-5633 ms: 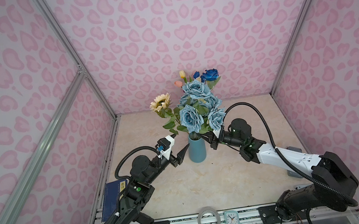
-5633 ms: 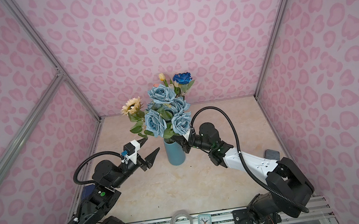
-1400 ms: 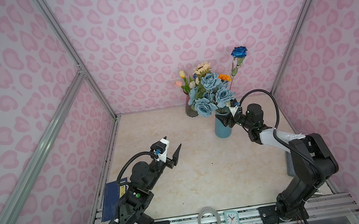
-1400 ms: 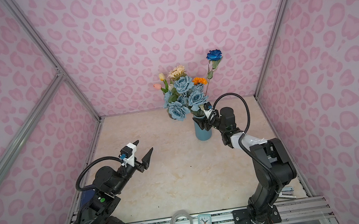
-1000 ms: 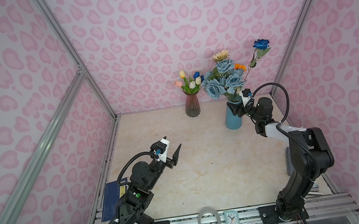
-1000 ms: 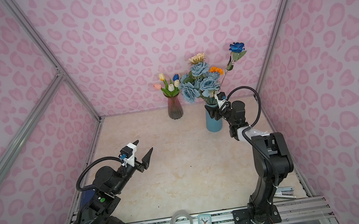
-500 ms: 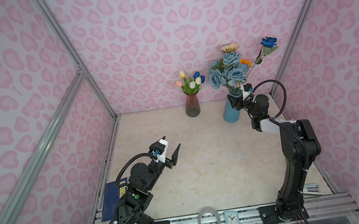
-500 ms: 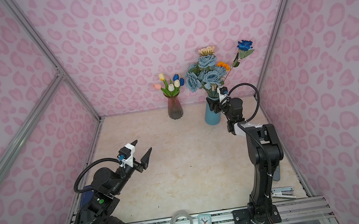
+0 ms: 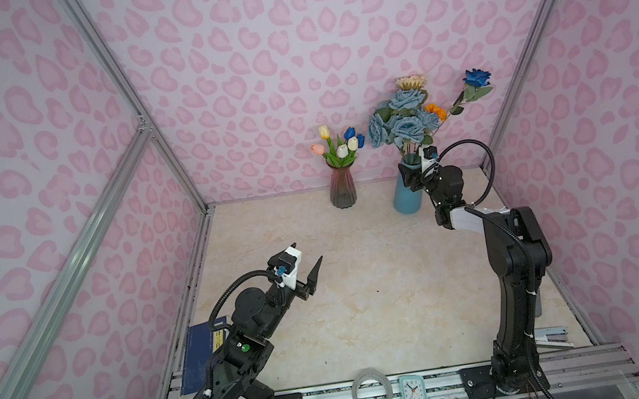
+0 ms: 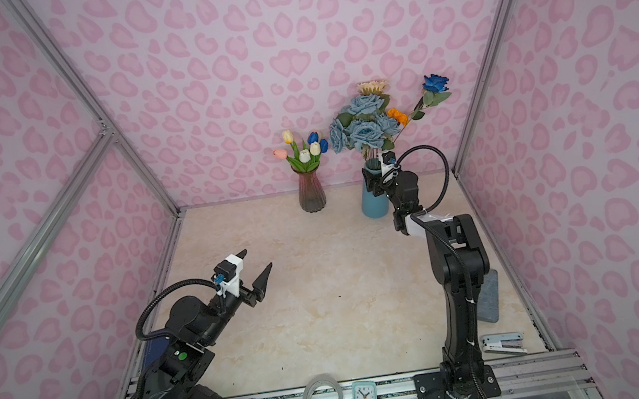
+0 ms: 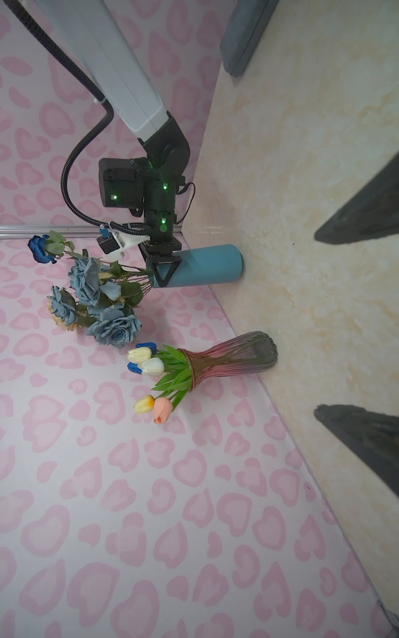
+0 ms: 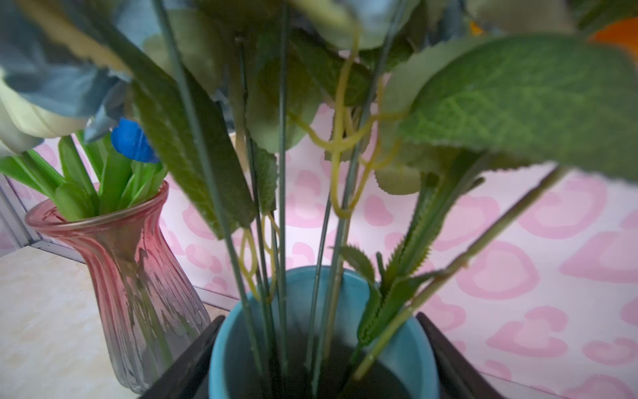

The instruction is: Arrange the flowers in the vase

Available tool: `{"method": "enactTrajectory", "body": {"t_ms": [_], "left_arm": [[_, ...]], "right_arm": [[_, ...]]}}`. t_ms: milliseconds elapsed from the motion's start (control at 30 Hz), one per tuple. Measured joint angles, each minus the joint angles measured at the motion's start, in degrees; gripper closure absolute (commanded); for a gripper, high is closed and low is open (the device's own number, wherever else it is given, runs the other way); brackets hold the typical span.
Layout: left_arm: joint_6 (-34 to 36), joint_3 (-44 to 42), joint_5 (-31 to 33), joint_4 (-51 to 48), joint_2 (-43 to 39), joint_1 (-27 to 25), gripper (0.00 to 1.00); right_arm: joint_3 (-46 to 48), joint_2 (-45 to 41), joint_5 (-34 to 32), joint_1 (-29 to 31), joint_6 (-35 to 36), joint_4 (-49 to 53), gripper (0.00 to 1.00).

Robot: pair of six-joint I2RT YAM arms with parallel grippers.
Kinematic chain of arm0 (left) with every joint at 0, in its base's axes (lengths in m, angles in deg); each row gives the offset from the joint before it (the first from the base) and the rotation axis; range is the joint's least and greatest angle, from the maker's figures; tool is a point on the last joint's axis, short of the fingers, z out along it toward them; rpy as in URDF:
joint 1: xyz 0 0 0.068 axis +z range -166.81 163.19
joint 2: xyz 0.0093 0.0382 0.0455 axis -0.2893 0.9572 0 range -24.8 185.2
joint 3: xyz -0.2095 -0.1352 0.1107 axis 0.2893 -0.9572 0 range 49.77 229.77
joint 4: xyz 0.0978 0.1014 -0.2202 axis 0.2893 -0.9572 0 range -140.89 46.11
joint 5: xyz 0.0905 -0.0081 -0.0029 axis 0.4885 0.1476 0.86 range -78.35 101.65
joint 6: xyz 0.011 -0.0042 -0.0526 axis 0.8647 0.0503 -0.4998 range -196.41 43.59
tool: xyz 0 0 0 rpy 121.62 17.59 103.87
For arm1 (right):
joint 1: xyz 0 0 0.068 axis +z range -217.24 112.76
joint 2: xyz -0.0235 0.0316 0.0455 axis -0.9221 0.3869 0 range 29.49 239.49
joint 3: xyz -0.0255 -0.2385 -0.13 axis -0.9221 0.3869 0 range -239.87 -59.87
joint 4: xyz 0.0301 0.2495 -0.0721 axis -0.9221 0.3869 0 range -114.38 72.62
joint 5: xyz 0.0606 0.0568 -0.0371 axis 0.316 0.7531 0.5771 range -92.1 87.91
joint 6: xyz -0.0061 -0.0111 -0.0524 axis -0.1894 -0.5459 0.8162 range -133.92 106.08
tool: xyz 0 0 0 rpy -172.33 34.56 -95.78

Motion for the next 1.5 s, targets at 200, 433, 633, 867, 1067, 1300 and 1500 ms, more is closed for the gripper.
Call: {"method": "enactTrajectory", "body": {"t_ms": [200,433,633,867,1067,1300,1500], "left_arm": [[0.00,0.00,-0.31,0.02,-0.59,0.00,0.26],[0.00,0.00,-0.31,0.00,-1.92,0.00,0.26],[0.00,0.00,-0.26,0.09,-1.49,0.00,0.26],[0.00,0.00,-0.28,0.15,-0.76,0.00,0.26],[0.02,0.00,-0.28,0.17,-1.03,0.00,0.26],[0.02,0.33,-0.31,0.15,-0.33,0.00,0.26],[0.02,0.59,-0.39,0.22,-0.09,0.00,0.26]], "right_arm": [[-4.48,5.20,-0.31,0.94,-1.20,-2.38,0.67],[-7.89,7.23,-1.79,1.42,0.42,-2.47,0.67],[-7.61,7.26,-1.95,1.42,2.21,-3.34,0.65],[-4.55,7.67,-1.75,1.03,1.84,-8.00,0.57],[-2.75,7.67,-1.70,0.94,1.51,-11.21,0.39],[-1.68,7.65,-1.75,0.96,1.75,-13.18,0.27],[-0.02,7.37,-1.77,1.05,2.43,-15.45,0.21]]}}
